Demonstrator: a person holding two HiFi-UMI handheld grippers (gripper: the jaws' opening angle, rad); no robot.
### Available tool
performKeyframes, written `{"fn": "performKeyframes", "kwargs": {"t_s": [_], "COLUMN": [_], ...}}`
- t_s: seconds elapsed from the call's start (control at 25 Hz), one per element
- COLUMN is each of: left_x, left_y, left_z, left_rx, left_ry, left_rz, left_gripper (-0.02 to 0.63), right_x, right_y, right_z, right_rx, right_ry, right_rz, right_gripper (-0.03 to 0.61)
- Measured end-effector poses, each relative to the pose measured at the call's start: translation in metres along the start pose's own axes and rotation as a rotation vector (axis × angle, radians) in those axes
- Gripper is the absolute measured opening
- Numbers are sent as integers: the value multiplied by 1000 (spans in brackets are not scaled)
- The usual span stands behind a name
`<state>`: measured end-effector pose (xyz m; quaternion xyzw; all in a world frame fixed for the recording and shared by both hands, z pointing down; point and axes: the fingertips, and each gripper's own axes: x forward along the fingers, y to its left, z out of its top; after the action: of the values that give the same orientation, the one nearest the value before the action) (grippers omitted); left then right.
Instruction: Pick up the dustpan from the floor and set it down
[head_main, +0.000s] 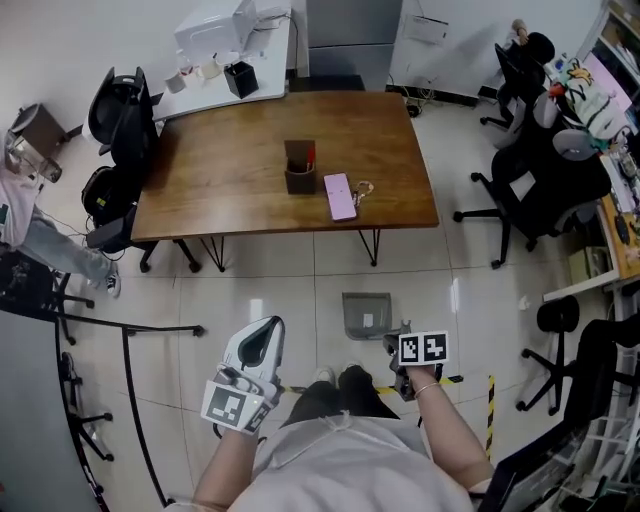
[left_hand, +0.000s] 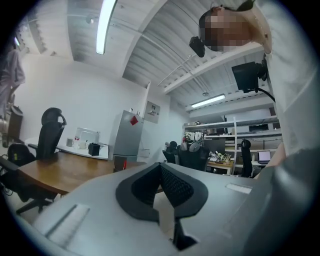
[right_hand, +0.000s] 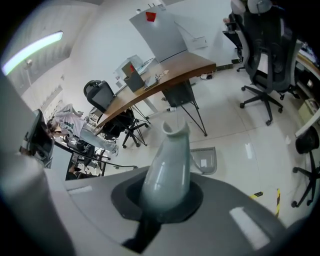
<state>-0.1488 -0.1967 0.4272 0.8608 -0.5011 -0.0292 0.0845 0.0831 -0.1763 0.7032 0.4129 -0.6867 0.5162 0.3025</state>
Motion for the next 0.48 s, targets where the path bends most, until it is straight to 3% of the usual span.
{"fn": "performKeyframes", "kwargs": {"t_s": [0.2, 0.48], "left_x": [15, 27], "left_y": [1, 19], "left_z": [-7, -72], "left_rx": [-9, -34], "left_ry": [-13, 49], "left_rz": [33, 64], "left_gripper": [15, 15], "right_x": [27, 96], "right_y": [-6, -35], "right_z": [20, 55], "right_rx": [-19, -47], "right_ry": [56, 55], "right_rz": [20, 23], "right_gripper": [5, 5]}}
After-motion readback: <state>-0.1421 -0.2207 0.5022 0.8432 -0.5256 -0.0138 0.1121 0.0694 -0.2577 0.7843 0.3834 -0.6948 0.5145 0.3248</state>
